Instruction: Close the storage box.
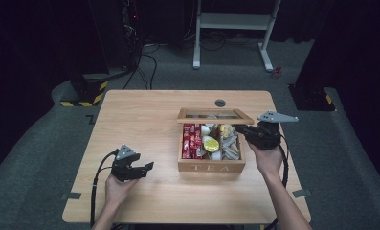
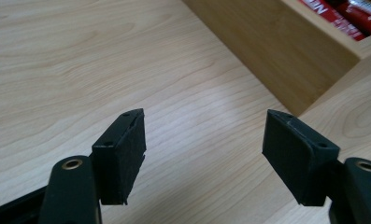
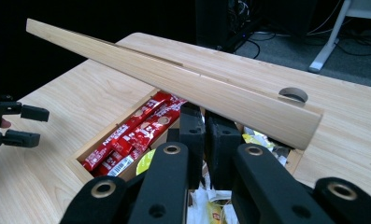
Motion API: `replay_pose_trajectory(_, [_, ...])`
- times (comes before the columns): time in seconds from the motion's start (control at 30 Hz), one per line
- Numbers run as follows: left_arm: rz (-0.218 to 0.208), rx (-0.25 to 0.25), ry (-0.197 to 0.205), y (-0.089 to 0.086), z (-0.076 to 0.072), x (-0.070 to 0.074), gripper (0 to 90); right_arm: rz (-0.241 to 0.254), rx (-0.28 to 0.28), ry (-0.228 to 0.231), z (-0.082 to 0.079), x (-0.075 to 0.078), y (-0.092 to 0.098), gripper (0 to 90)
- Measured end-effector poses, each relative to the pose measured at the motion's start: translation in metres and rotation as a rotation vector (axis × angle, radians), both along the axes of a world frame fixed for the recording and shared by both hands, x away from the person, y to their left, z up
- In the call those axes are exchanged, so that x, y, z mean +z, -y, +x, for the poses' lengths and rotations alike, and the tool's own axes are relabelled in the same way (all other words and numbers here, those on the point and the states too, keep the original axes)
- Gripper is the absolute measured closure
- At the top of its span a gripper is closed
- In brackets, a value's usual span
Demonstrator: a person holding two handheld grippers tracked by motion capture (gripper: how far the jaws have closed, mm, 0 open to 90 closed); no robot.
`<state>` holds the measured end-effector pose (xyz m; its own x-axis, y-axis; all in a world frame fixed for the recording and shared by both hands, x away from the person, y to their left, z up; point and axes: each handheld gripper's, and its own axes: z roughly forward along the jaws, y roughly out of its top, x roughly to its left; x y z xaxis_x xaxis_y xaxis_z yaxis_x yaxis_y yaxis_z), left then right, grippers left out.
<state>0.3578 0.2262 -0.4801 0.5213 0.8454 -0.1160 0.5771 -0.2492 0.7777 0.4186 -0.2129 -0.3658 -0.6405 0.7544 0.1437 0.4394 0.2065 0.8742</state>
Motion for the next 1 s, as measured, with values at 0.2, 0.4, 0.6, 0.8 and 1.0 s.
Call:
replay_pose_trajectory(0.2, [0.033, -0.050, 0.029, 0.017, 0.002, 0.010, 30.2, 0.004, -0.006, -0.006, 0.001, 0.002, 0.002, 86.0])
replay_pose_trajectory(0.4, [0.027, -0.092, 0.042, 0.034, 0.007, 0.018, 29.4, 0.000, -0.011, -0.006, 0.003, 0.007, 0.005, 86.0])
replay_pose_trajectory(0.6, [-0.004, -0.119, 0.060, 0.048, 0.013, 0.029, 28.8, 0.001, -0.013, -0.004, 0.006, 0.010, 0.005, 86.0])
replay_pose_trajectory(0.8, [-0.007, -0.161, 0.073, 0.062, 0.019, 0.037, 28.8, 0.004, -0.015, -0.007, 0.008, 0.013, 0.004, 85.8])
replay_pose_trajectory(1.0, [0.011, -0.199, 0.078, 0.079, 0.022, 0.041, 28.7, 0.005, -0.014, -0.010, 0.009, 0.014, 0.005, 85.7])
